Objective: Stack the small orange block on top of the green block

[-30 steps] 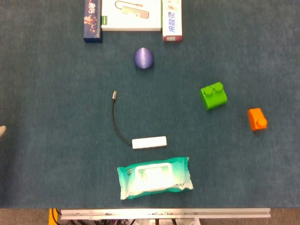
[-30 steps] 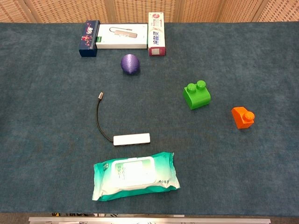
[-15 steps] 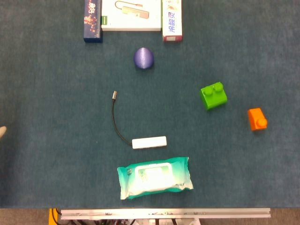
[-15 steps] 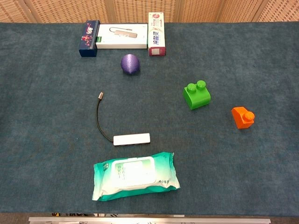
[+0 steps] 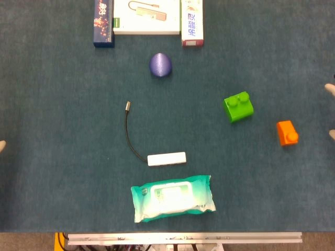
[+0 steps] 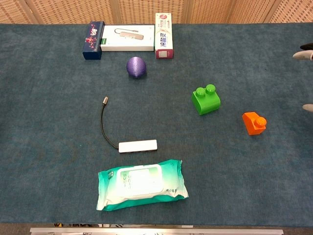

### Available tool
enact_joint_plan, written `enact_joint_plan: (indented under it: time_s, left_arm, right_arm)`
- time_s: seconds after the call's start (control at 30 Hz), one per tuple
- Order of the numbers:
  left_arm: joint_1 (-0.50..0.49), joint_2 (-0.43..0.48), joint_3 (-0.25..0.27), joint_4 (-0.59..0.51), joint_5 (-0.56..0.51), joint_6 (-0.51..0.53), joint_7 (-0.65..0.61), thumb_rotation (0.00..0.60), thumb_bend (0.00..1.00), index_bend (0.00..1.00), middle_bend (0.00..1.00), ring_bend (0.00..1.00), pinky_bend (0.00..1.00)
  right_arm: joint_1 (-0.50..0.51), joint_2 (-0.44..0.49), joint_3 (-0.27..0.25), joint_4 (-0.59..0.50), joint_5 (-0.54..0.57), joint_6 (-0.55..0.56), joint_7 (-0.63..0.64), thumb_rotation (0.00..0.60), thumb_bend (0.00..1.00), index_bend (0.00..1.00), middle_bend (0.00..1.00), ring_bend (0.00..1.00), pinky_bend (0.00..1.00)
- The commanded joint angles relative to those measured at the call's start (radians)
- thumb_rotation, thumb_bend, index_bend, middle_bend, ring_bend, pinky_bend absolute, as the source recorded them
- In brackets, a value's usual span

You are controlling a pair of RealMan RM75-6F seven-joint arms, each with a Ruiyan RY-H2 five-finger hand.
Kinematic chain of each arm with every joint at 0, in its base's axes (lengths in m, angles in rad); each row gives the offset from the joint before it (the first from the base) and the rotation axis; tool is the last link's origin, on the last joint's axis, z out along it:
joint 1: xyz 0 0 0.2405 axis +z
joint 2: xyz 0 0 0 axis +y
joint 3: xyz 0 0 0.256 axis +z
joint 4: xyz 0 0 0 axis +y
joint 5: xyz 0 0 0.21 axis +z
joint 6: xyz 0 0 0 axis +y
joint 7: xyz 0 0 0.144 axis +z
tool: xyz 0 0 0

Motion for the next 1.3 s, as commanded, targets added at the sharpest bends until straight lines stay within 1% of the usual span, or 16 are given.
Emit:
enact_joint_plan:
  time_s: [0.03, 0.37, 0.9, 1.3]
  left_arm:
    - [0.000, 0.003, 0.001, 0.001, 0.003, -0.001, -0.007, 0.600, 0.11, 0.44, 0.44, 0.30, 0.37]
    - [-0.001, 0.008, 0.002, -0.002, 0.001, -0.006, -0.014, 0.600, 0.11, 0.44, 0.44, 0.30, 0.37]
    - [0.004, 0.013, -0.002, -0.003, 0.001, 0.004, -0.026, 0.600, 0.11, 0.44, 0.44, 0.30, 0.38]
    - [0.009, 0.019, -0.003, -0.005, 0.002, 0.013, -0.036, 0.600, 0.11, 0.44, 0.44, 0.30, 0.38]
  right_arm:
    - [0.017, -0.032, -0.008, 0.033, 0.007, -0.039, -0.039, 0.600, 0.05, 0.16, 0.09, 0.02, 0.16]
    - [0.040, -0.083, -0.029, 0.077, 0.029, -0.104, -0.097, 0.600, 0.05, 0.15, 0.09, 0.02, 0.16]
    - [0.072, -0.147, -0.041, 0.107, 0.039, -0.148, -0.178, 0.600, 0.05, 0.14, 0.08, 0.01, 0.15]
    - [0.088, -0.181, -0.038, 0.123, 0.050, -0.153, -0.221, 0.600, 0.05, 0.14, 0.08, 0.01, 0.15]
